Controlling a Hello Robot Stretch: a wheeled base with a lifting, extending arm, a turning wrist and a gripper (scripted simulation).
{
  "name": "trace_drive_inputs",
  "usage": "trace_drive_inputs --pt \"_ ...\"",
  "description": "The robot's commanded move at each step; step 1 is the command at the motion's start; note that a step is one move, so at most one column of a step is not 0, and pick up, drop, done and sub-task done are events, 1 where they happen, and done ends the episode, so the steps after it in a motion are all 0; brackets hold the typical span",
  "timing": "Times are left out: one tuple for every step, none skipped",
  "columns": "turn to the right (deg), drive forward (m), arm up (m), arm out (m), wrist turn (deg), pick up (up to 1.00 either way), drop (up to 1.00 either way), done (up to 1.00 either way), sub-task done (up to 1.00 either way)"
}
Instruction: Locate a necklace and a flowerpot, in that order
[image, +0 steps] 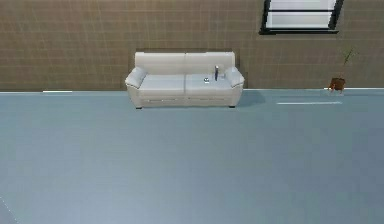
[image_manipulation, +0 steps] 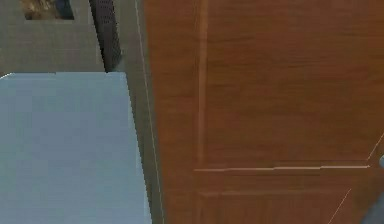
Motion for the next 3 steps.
trace_drive_inputs --pt "42.0 0.0 0.0 0.0 0.0 0.0 0.0 0.0 0.0" --pt "0.0 0.2 0.0 0.0 0.0 0.0 0.0 0.0 0.0" --pt "-45.0 0.0 0.0 0.0 0.0 0.0 0.0 0.0 0.0"
